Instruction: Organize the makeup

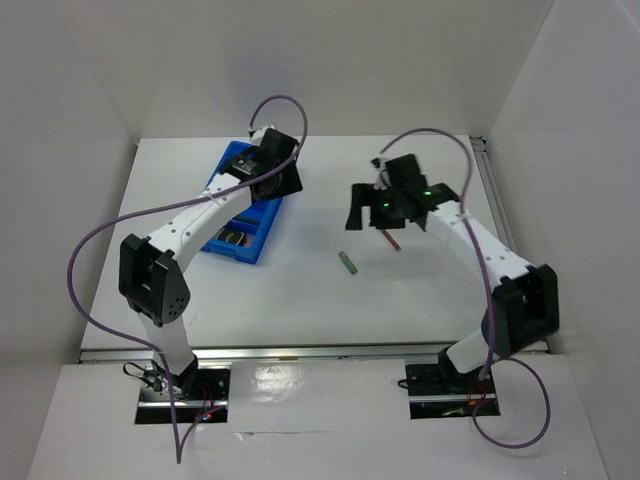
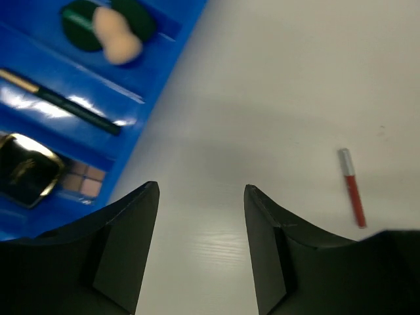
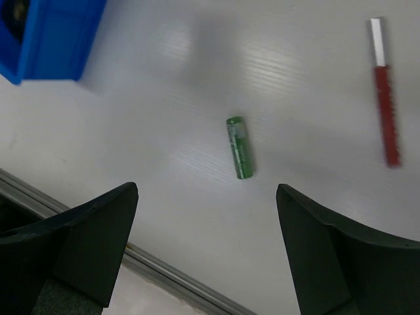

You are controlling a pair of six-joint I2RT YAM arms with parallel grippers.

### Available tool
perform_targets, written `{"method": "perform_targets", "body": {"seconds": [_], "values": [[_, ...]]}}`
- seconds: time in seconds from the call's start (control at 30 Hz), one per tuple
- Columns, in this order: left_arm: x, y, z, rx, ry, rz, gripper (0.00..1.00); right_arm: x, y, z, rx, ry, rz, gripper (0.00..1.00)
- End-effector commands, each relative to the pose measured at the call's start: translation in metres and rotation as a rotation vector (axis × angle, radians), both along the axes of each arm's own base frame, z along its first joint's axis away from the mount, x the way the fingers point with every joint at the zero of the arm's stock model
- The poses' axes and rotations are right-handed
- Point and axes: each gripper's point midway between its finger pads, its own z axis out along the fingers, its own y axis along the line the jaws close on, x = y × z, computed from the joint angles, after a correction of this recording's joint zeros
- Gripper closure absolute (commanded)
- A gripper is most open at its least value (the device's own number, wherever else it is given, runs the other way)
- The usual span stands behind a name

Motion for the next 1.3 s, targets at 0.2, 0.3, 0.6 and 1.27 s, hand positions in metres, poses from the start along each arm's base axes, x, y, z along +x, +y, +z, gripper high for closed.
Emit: {"method": "perform_targets", "body": {"seconds": [0.2, 0.3, 0.6, 1.27], "values": [[-0.025, 0.127, 0.092, 0.021, -0.043, 0.243, 0.29, -0.008, 0.066, -0.084, -0.352, 0.042, 0.204, 0.05], [-0.032, 0.152, 0.105, 0.007, -0.078, 0.275, 0.29, -0.001, 0.062, -0.094, -0.395, 0.033, 0.159, 0.07], [-0.047, 0.219, 0.133, -0.015, -0.158, 0.376, 0.29, -0.018, 0.054, -0.160, -0.471, 0.191, 0.203, 0.16], [-0.064, 0.246, 0.142, 0.000, -0.166, 0.357, 0.29, 0.088, 0.171, -0.050, -0.227, -0.111, 0.342, 1.00]]}}
